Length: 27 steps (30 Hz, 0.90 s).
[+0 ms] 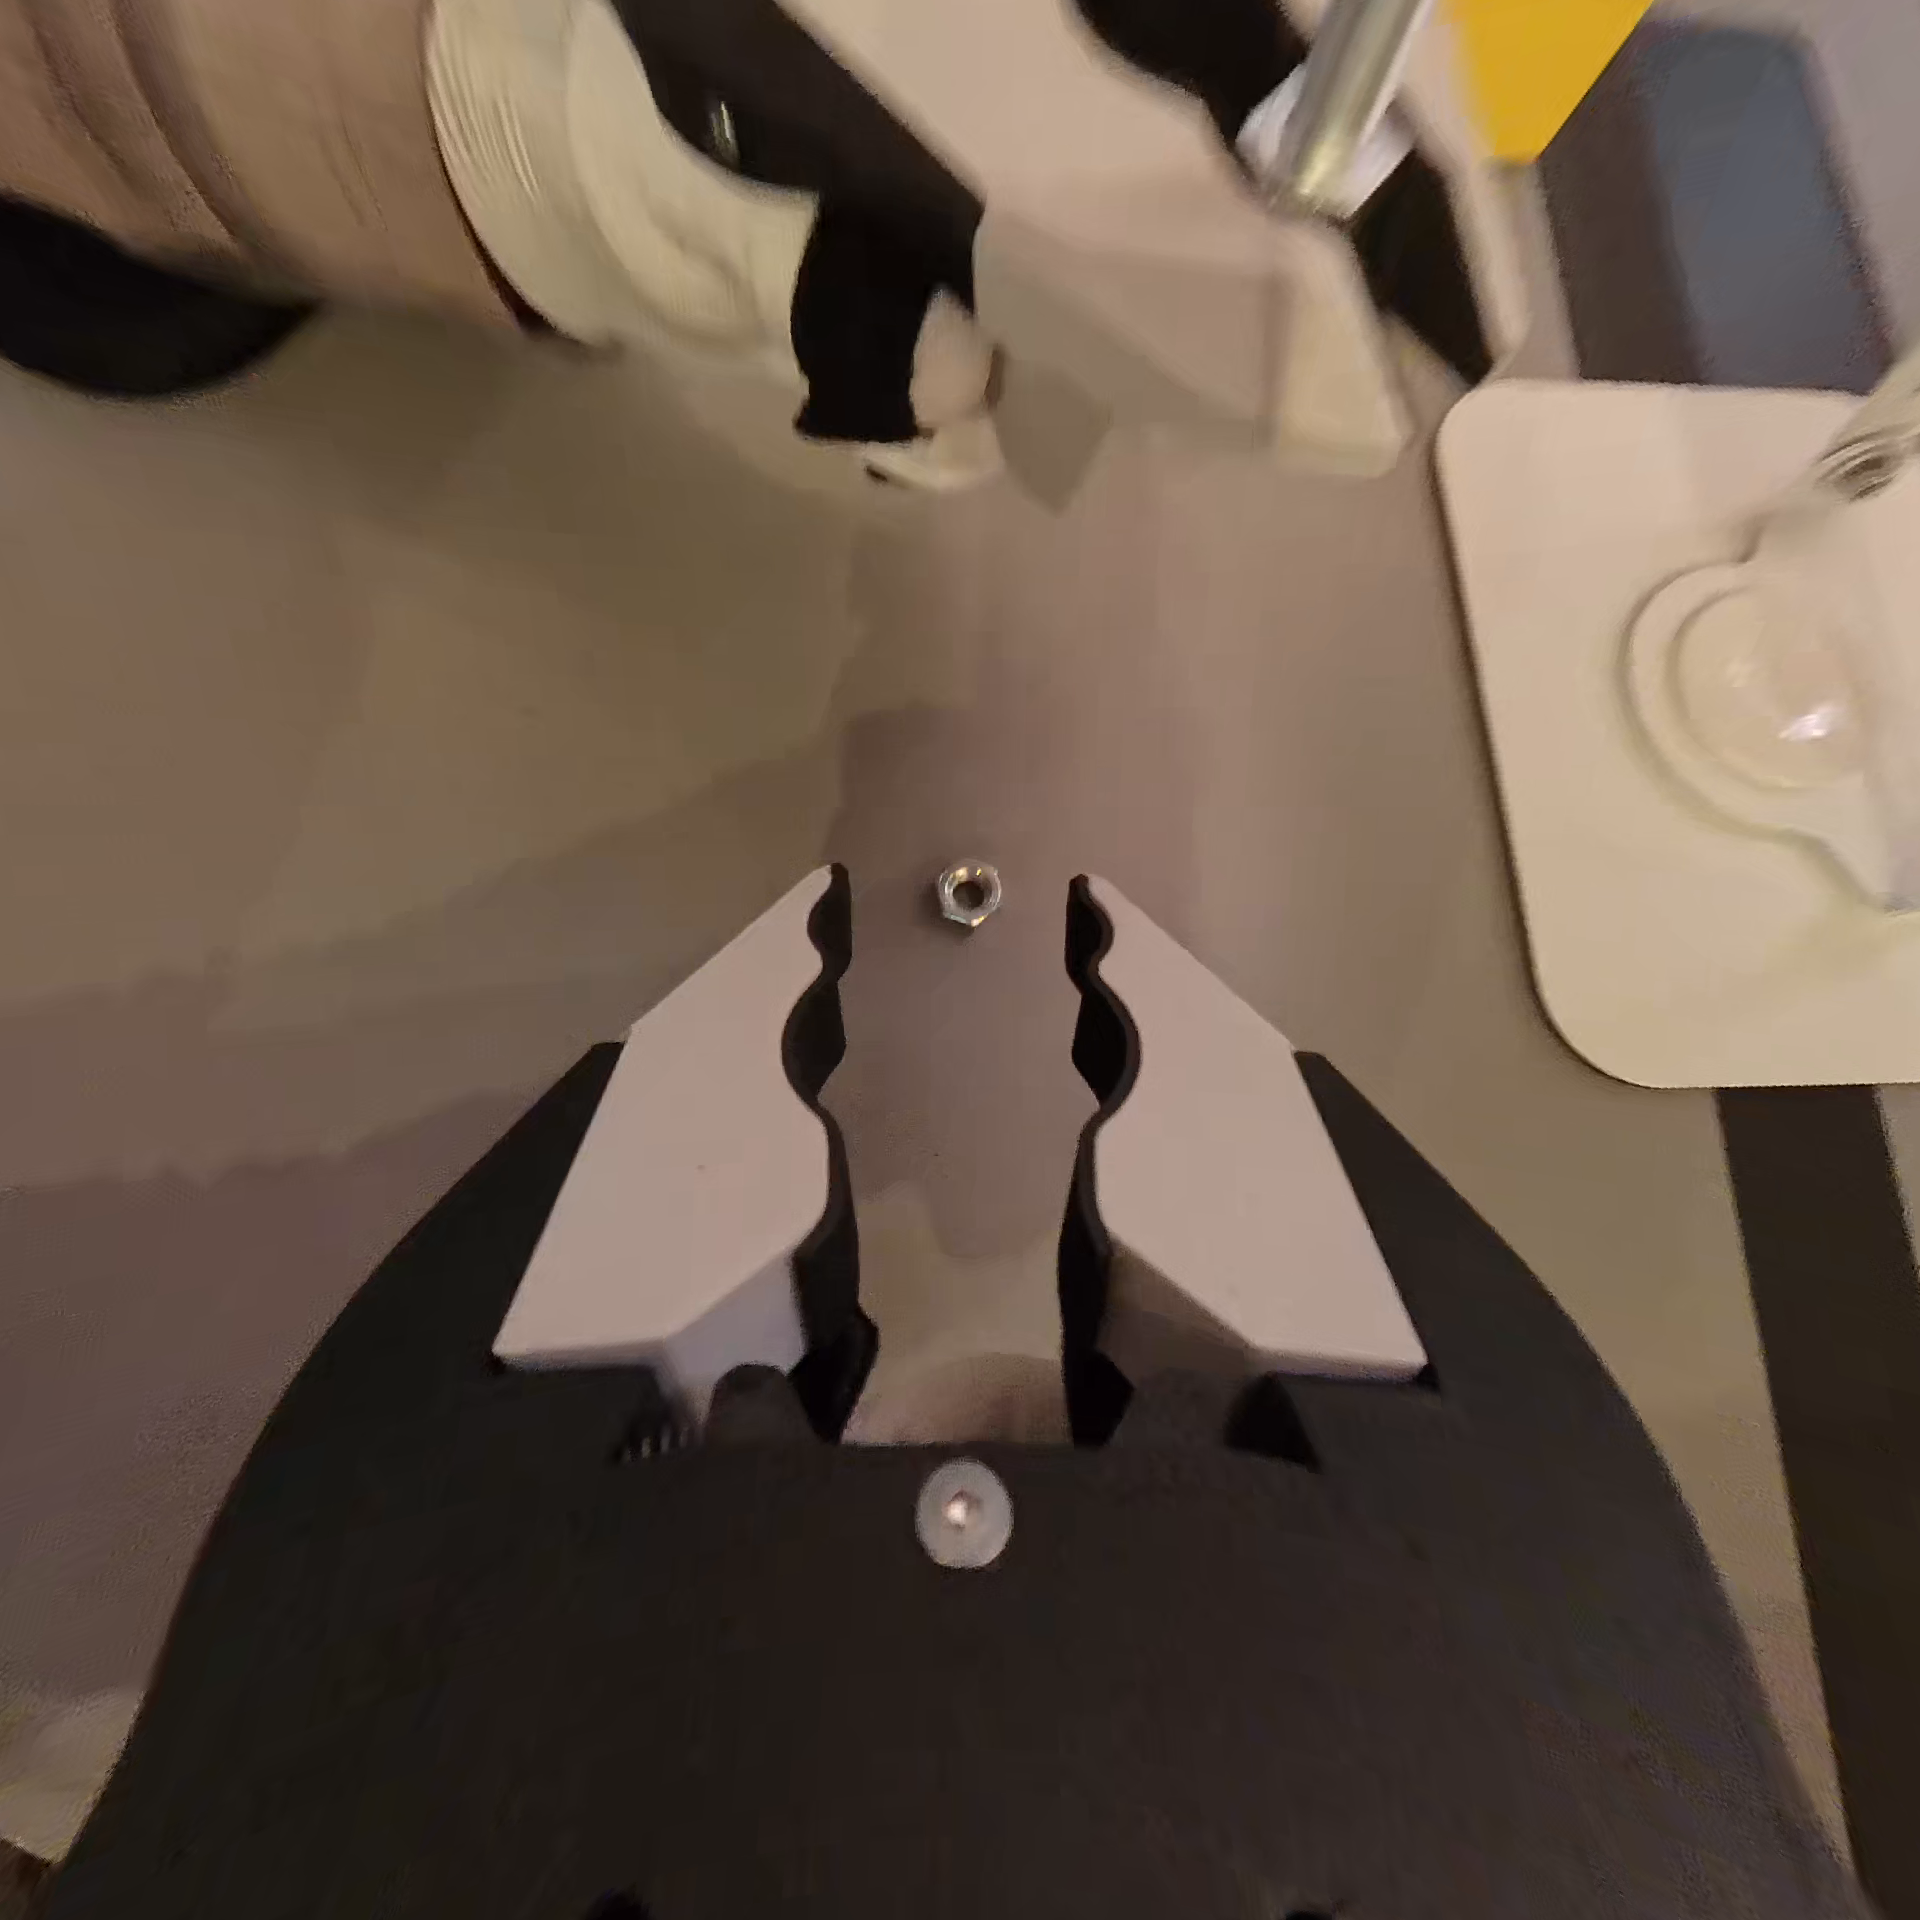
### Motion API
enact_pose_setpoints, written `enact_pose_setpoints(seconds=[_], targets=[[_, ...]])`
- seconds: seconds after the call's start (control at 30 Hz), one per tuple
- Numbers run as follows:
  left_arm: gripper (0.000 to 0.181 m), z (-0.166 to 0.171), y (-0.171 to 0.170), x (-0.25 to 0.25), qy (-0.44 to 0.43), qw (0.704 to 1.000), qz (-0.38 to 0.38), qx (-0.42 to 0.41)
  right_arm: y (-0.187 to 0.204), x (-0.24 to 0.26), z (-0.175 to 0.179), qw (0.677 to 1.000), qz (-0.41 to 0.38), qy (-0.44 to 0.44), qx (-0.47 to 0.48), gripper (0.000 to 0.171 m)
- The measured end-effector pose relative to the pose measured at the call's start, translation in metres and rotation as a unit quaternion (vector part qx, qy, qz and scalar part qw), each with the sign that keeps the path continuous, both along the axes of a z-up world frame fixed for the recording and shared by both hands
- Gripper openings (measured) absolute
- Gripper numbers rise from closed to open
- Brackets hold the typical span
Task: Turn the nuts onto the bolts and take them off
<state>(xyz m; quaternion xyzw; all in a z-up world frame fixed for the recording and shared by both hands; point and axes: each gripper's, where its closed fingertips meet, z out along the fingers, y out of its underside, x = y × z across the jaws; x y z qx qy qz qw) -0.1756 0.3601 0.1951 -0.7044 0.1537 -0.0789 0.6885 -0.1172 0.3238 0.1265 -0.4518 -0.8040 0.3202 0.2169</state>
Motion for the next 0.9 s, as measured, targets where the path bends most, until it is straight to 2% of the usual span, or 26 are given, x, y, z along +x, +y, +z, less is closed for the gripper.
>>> enact_pose_setpoints(seconds=[0.17,0.33,0.47,0.63,0.73,0.9], targets=[[0.015,-0.001,0.000,-0.004,-0.001,1.000,0.001,-0.005,-0.003,-0.009,-0.039,0.999,0.014,-0.040,0.020,0.037],[0.015,-0.001,0.000,-0.006,0.000,1.000,0.003,-0.005,-0.002,-0.018,-0.053,0.998,0.005,-0.052,0.031,0.032],[0.015,-0.001,0.000,-0.007,0.000,1.000,0.003,-0.006,-0.004,-0.020,-0.059,0.998,0.010,-0.055,0.034,0.017],[0.015,-0.003,0.001,-0.006,0.002,1.000,0.002,-0.008,-0.003,-0.021,-0.059,0.998,0.006,-0.051,0.026,0.015],[0.015,-0.005,0.001,-0.006,0.006,1.000,0.001,-0.013,0.002,-0.019,-0.048,0.999,-0.001,-0.035,0.024,0.015],[0.015,-0.010,0.001,0.001,0.005,1.000,-0.014,-0.021,0.004,-0.017,0.014,0.998,-0.012,0.058,0.007,0.015]])
